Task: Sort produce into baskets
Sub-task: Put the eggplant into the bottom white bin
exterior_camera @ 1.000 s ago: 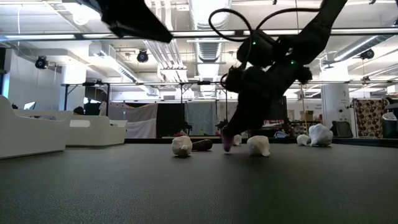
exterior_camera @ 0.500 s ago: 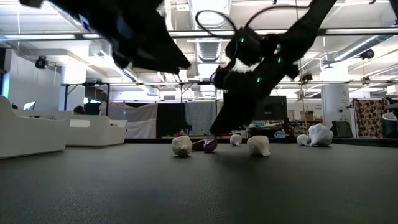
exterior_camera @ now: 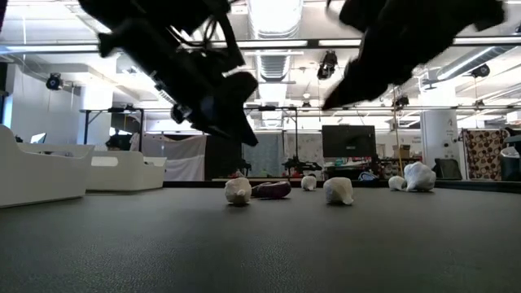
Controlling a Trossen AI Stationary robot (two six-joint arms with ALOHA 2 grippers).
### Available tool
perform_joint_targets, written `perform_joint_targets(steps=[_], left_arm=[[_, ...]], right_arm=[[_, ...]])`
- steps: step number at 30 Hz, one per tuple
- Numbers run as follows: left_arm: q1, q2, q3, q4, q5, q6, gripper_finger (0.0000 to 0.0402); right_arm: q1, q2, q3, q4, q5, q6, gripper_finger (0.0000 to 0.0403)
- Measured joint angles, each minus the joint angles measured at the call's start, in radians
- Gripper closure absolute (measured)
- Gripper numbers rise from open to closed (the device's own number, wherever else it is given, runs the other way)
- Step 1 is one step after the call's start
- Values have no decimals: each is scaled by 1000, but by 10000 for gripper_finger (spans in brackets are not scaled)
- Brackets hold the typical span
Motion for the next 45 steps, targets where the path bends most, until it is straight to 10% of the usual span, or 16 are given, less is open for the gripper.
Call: perform_joint_targets(steps=[7, 22, 30, 45], left_arm=[[123, 75, -2, 128, 204, 110, 236], [166, 258, -8, 309, 212, 107, 252], [162, 265, -8, 307, 212, 133, 334], [41, -206, -13, -302, 168, 86, 386]], right_arm=[[113, 36, -30, 177, 146, -70, 221], [111, 28, -28, 167, 158, -56, 231], [111, 28, -28, 167, 158, -54, 232], [110, 28, -28, 160, 156, -52, 241]])
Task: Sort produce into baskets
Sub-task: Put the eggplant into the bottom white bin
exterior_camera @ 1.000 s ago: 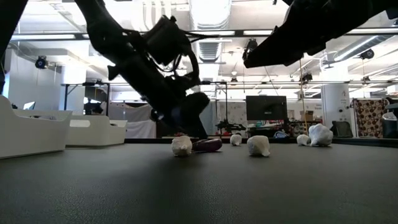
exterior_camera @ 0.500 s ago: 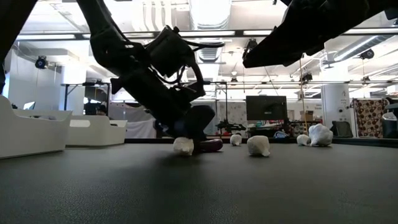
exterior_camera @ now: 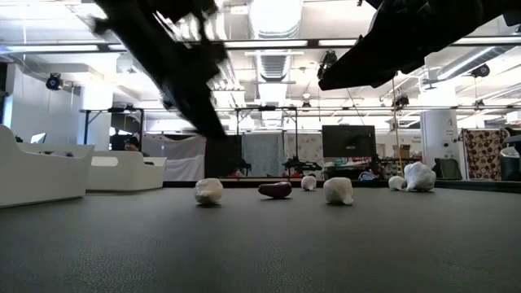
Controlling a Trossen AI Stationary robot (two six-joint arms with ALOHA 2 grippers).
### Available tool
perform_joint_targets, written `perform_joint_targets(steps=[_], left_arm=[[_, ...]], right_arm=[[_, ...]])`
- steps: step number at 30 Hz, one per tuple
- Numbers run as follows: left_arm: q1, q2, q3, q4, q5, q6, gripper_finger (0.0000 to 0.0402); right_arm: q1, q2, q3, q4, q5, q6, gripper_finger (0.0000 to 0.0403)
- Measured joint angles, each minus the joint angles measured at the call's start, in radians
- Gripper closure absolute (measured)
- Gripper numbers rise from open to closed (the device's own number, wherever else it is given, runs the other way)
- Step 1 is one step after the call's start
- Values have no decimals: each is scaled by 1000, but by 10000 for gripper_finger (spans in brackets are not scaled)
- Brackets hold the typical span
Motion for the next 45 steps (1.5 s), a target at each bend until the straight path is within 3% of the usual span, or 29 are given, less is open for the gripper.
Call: perform_joint_targets(steps=[3, 8, 12, 16, 26, 35, 45], left_arm=[[-56, -152, 1, -209, -26, -143, 387], [-180, -309, 2, -619, -27, -531, 385], [-277, -330, 0, -851, 21, -839, 385], [-303, -299, -1, -962, 103, -1029, 385], [-232, -155, -86, -984, 279, -1104, 385], [-183, -95, -172, -977, 193, -1171, 378], [-183, -5, -174, -976, 161, -1206, 309]], right_arm=[[0, 0, 0, 0, 0, 1, 245], [0, 0, 0, 0, -1, 21, 253], [0, 0, 0, 1, -1, 27, 260], [0, 0, 0, 2, -2, 46, 265], [0, 0, 0, 8, -5, 86, 267], [0, 0, 0, 6, -9, 79, 268], [0, 0, 0, 3, -9, 78, 258]])
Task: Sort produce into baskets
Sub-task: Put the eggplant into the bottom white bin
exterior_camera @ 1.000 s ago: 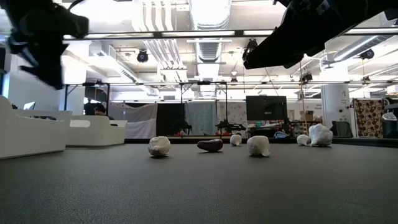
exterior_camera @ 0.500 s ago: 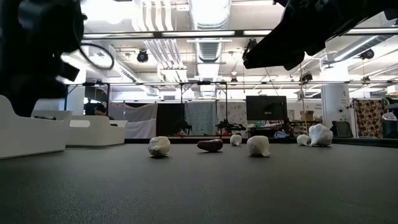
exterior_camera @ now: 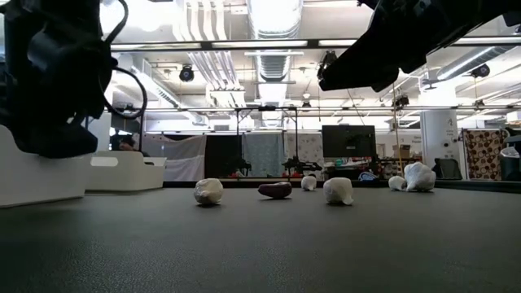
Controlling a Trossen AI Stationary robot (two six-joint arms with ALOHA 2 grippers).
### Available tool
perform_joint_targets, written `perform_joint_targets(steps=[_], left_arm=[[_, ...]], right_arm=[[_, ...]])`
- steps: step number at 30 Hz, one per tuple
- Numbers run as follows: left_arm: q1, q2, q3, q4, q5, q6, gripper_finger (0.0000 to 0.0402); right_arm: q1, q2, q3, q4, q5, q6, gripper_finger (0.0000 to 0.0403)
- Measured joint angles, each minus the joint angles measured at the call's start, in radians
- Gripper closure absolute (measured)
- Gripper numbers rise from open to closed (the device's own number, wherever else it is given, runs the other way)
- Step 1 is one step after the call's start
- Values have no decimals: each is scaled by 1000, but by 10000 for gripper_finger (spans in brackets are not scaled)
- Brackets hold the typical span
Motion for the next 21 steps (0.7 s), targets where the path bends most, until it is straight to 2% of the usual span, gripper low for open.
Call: perform_joint_targets(steps=[5, 9, 11, 14, 16, 18, 19, 21], left_arm=[[-1, 19, 14, -15, 15, 21, 269], [-6, -3, 116, -96, 38, 107, 236], [-15, -7, 195, -156, 11, 145, 224], [-45, -8, 319, -165, -97, 249, 213], [-78, -8, 382, -75, -215, 334, 211], [-118, -8, 412, 98, -334, 461, 210], [-128, -8, 415, 210, -366, 548, 210], [-129, -2, 403, 447, -365, 700, 212]], right_arm=[[0, 0, 0, -3, 0, -1, 263], [11, -16, -1, -4, 0, -18, 260], [20, -34, -1, -8, 0, -36, 256], [34, -65, -1, -32, 0, -45, 249], [44, -92, -1, -63, 0, -45, 245], [53, -125, -1, -109, 1, -45, 240], [58, -141, -1, -137, 1, -45, 238], [66, -170, -1, -198, 5, -40, 234]])
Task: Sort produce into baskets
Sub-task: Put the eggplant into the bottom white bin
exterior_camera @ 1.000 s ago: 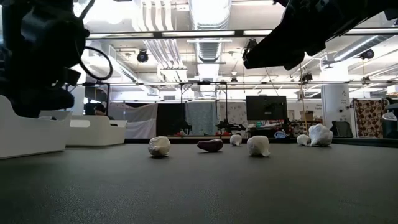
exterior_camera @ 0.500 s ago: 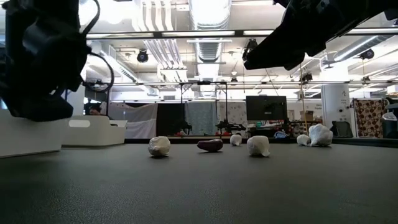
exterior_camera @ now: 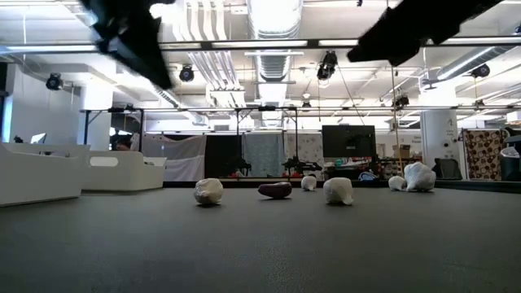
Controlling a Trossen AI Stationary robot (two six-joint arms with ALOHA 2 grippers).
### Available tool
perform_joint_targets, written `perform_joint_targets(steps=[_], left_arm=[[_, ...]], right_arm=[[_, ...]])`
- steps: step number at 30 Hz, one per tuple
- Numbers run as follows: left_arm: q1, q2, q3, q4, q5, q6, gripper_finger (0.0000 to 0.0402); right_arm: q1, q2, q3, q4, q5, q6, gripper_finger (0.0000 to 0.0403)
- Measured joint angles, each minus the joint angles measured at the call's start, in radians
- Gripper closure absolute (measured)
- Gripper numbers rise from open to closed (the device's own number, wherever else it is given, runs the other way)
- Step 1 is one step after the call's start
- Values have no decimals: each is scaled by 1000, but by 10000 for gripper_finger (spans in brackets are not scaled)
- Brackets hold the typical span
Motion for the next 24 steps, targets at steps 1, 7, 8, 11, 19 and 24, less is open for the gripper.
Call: perform_joint_targets(steps=[1, 7, 8, 11, 19, 24], left_arm=[[4, 5, -15, 121, 1, 59, 213], [72, 98, -128, 641, 1, 250, 208], [90, 121, -139, 678, 2, 252, 205], [145, 204, -150, 728, -1, 248, 187], [261, 390, -142, 916, 12, 282, 137], [286, 455, -141, 1011, 35, 323, 137]], right_arm=[[5, -14, 0, -32, 1, 7, 231], [28, -61, 0, -125, 2, 48, 211], [32, -66, 0, -133, 2, 48, 207], [35, -68, 0, -132, 3, 45, 197], [34, -68, 0, -144, 4, 34, 178], [34, -67, 0, -149, 4, 19, 170]])
